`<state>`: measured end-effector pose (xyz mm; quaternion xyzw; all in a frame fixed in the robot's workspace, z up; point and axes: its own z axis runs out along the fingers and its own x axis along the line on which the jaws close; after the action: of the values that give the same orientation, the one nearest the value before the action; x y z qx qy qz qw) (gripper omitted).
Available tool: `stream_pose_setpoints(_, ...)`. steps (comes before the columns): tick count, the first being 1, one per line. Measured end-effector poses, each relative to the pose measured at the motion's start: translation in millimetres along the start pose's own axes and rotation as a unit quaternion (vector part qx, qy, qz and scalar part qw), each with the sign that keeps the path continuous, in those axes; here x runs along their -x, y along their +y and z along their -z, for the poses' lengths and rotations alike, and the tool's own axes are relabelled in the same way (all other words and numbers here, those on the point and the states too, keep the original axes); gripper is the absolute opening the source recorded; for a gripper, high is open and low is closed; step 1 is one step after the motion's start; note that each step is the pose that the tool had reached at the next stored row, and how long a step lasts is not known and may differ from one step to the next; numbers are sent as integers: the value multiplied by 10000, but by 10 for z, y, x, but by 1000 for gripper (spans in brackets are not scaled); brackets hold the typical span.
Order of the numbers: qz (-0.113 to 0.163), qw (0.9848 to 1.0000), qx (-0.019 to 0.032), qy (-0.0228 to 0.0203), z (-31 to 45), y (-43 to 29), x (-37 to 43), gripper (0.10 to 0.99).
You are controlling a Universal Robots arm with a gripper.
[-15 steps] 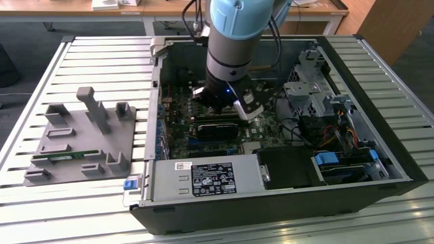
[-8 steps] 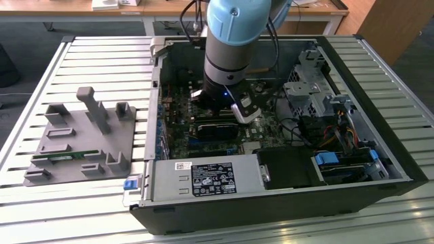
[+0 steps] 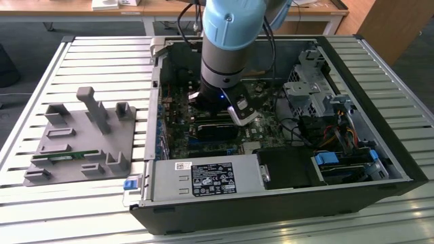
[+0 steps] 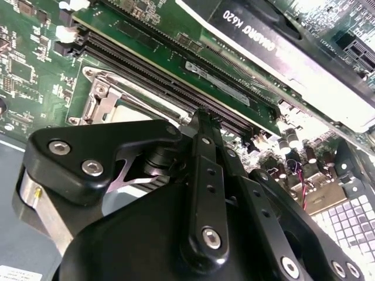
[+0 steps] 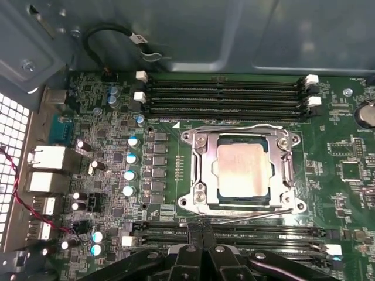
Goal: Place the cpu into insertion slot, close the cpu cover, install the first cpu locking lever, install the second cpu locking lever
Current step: 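Install the second cpu locking lever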
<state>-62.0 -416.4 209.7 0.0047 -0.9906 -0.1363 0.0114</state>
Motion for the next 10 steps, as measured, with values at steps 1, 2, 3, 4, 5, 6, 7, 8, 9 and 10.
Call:
stream_pose_setpoints(1,1,10000,5,0,-10,-3,-1,106)
stream_pose_setpoints(2,1,10000,11,0,-19,-6,-1,106)
stream_pose_setpoints(3,1,10000,17,0,-29,-8,-1,106)
stream_pose_setpoints(4,1,10000,20,0,-38,-10,-1,106)
stream_pose_setpoints(5,1,10000,21,0,-48,-12,-1,106)
stream_pose_setpoints(6,1,10000,22,0,-56,-13,0,106)
stream_pose_setpoints(7,1,10000,24,0,-62,-14,0,106)
stream_pose_setpoints(8,1,10000,25,0,-66,-15,-1,106)
stream_pose_setpoints(9,1,10000,27,0,-72,-16,-1,106)
stream_pose_setpoints(10,1,10000,29,0,-76,-18,-1,106)
